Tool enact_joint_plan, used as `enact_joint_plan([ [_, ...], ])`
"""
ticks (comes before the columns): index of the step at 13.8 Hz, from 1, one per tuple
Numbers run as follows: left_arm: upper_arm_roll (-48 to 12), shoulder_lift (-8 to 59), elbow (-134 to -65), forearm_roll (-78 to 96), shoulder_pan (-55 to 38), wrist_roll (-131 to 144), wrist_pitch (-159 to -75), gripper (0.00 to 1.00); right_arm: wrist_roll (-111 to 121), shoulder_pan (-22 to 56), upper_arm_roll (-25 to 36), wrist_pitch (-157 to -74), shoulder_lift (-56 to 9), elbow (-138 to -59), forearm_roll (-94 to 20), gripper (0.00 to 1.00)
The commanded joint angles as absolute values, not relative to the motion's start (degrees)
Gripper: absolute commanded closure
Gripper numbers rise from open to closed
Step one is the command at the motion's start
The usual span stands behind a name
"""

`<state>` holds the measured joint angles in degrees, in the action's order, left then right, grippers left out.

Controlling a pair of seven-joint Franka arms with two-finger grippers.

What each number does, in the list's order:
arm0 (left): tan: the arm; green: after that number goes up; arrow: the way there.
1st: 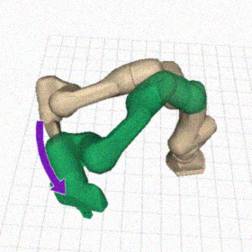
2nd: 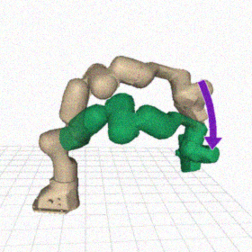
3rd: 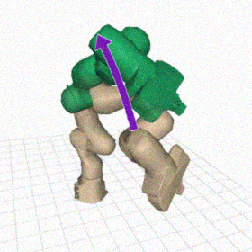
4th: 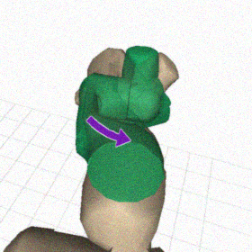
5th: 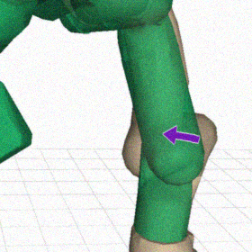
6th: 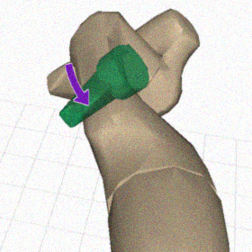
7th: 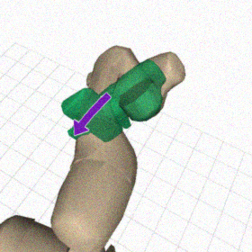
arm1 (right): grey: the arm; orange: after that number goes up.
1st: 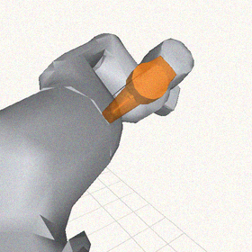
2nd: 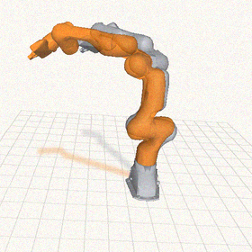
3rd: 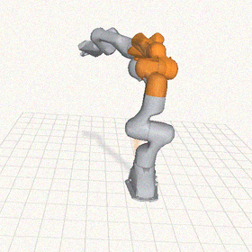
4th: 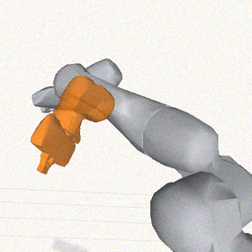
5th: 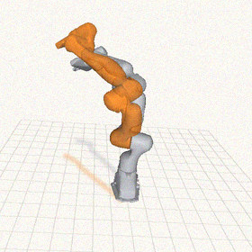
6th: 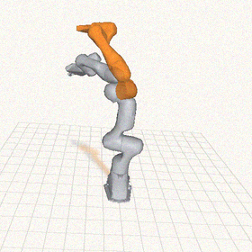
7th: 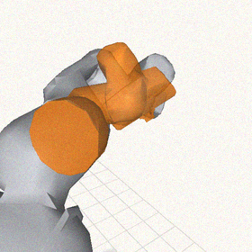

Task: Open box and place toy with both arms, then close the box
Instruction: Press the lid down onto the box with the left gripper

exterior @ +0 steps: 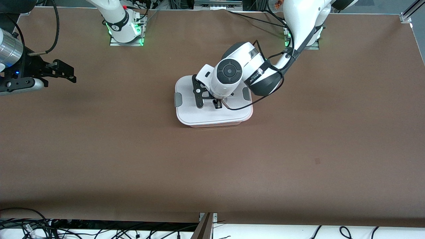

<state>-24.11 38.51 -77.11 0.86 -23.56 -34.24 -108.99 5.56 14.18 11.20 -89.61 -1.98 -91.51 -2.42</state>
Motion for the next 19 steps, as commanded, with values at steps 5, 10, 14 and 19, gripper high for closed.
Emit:
enact_joint_plan([
  [5, -23.3, 37.4, -78.1, 0.1, -25.7, -34.5, -107.5, 1.0, 5.0, 13.1, 9.8, -90.3, -0.4, -93.1, -1.6, 0.0],
  [10, -23.2, 38.0, -78.0, -1.9, -25.9, -35.0, -107.8, 1.0, 5.1, 13.1, 9.6, -90.2, -0.4, -93.0, -1.5, 0.0],
  [14, -23.1, 38.1, -77.9, -1.9, -25.7, -34.9, -110.6, 1.0, 5.0, 13.1, 9.4, -90.3, -0.4, -92.9, -1.5, 0.0],
  [19, -23.1, 38.4, -78.0, -2.5, -25.4, -34.4, -112.3, 1.0, 5.0, 13.1, 9.3, -90.4, -0.4, -93.0, -1.4, 0.0],
])
